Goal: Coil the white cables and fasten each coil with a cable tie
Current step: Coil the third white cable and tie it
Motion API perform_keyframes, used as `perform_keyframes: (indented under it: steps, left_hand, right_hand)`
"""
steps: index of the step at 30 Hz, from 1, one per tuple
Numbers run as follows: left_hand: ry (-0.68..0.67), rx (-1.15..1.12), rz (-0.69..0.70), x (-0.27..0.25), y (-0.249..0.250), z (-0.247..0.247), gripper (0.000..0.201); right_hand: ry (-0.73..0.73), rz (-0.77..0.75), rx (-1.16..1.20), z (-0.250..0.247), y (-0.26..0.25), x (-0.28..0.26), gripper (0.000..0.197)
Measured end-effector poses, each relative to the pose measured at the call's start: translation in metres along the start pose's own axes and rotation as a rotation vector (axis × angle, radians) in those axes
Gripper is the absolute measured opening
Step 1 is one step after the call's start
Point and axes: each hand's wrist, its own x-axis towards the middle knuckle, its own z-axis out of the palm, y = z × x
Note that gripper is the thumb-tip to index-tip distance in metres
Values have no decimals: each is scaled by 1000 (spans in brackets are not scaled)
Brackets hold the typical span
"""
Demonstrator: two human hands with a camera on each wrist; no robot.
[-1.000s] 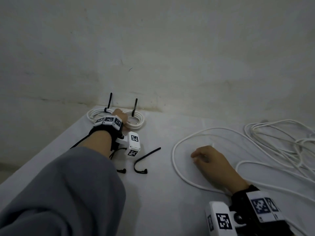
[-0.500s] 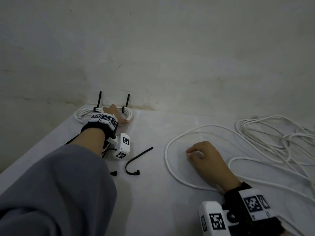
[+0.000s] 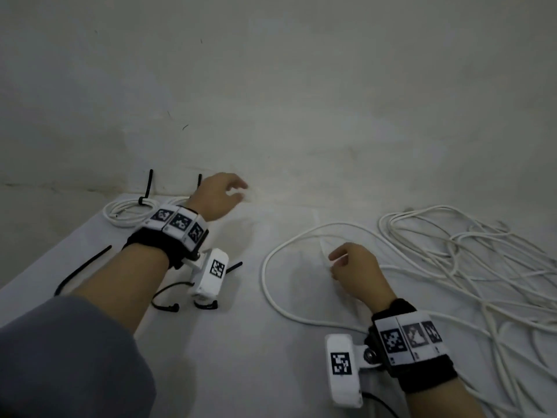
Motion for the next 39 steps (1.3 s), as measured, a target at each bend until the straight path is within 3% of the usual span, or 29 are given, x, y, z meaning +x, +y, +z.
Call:
perform_keyframes:
  steps: [5, 8, 11, 14, 17, 18, 21, 23, 26, 30, 31, 35, 39]
  left_hand:
    - [-222, -50, 452, -49, 110, 24, 22]
    - [-349, 33, 453, -69, 151, 35, 26]
    - [-367, 102, 477, -77, 173, 37, 24]
    - [-332, 158, 520, -80, 179, 38, 27]
    - [-286, 59, 473, -87, 178, 38, 28]
    - [-276, 18, 443, -90, 178, 39, 27]
    - [-249, -93, 342, -100, 178, 46, 29]
    - [-252, -163, 266, -103, 177, 51, 32]
    - [-220, -167, 221, -109, 176, 58, 23]
    - [38, -235, 134, -131, 199, 70, 26]
    - [27, -289, 74, -138, 208, 72, 29]
    - [-383, -618, -170, -154, 231, 81, 24]
    - [-283, -676, -138, -147, 230, 78, 13]
  right_hand:
    - [-40, -197, 124, -47, -26, -22, 17]
    - [-41, -225, 292, -74, -31, -39, 12]
    - [-75, -239, 512, -96, -29, -55, 6]
    - [62, -252, 527, -111, -9, -59, 18]
    - [300, -211, 317, -125, 23, -63, 26]
    - [279, -179, 276, -128, 31, -66, 25]
    - [-74, -101, 378, -129, 42, -79, 12]
    - [-190, -112, 438, -128, 43, -84, 8]
    - [-133, -176, 472, -130, 45, -82, 5]
    - [-85, -224, 320, -133, 42, -81, 7]
    - [-83, -228, 301, -133, 40, -80, 9]
    - [-60, -228, 256, -130, 38, -80, 13]
    - [-66, -263, 210, -131, 49, -82, 3]
